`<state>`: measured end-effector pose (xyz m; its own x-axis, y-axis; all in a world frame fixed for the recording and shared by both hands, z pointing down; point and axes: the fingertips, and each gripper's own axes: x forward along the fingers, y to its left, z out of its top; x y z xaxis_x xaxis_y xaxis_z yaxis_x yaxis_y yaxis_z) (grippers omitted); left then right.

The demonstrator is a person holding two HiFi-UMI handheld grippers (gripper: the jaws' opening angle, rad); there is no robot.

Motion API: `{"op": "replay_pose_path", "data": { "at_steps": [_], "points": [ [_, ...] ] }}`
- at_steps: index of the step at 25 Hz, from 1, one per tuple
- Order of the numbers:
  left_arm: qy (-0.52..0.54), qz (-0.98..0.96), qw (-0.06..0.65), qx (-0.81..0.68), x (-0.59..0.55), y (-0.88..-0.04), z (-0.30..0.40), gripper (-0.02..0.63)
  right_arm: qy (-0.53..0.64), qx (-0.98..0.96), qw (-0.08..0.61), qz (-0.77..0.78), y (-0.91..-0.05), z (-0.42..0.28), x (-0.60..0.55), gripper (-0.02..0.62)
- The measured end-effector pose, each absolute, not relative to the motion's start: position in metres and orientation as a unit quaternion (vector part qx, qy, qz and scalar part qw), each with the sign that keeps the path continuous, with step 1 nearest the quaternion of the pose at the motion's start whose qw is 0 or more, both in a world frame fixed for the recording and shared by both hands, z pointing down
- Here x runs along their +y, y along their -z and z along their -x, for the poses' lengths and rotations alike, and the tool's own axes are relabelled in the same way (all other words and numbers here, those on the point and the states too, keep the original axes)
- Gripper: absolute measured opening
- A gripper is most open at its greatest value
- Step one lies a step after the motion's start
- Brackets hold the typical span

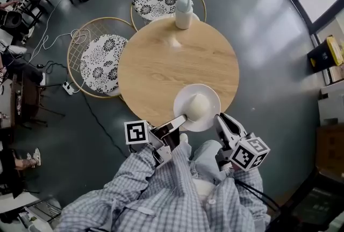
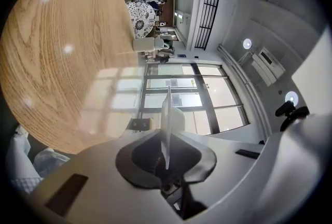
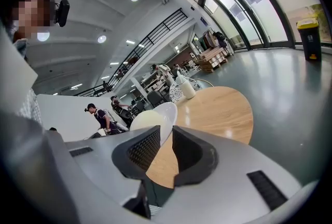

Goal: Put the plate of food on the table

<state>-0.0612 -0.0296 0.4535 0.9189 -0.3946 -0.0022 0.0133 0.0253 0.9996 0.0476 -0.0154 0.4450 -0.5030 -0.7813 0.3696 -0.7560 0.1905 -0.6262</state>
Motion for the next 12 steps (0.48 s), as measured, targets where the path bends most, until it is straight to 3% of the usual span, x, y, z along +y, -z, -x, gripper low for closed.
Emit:
{"op": "replay_pose_path", "data": {
  "at_steps": [12],
  "points": [
    [0.128, -0.673, 0.717, -0.124, -0.04, -0.471, 0.022, 0.037, 0.414, 0.741, 0.007, 0.528, -0.464, -0.086, -0.021, 0.071]
  ]
}}
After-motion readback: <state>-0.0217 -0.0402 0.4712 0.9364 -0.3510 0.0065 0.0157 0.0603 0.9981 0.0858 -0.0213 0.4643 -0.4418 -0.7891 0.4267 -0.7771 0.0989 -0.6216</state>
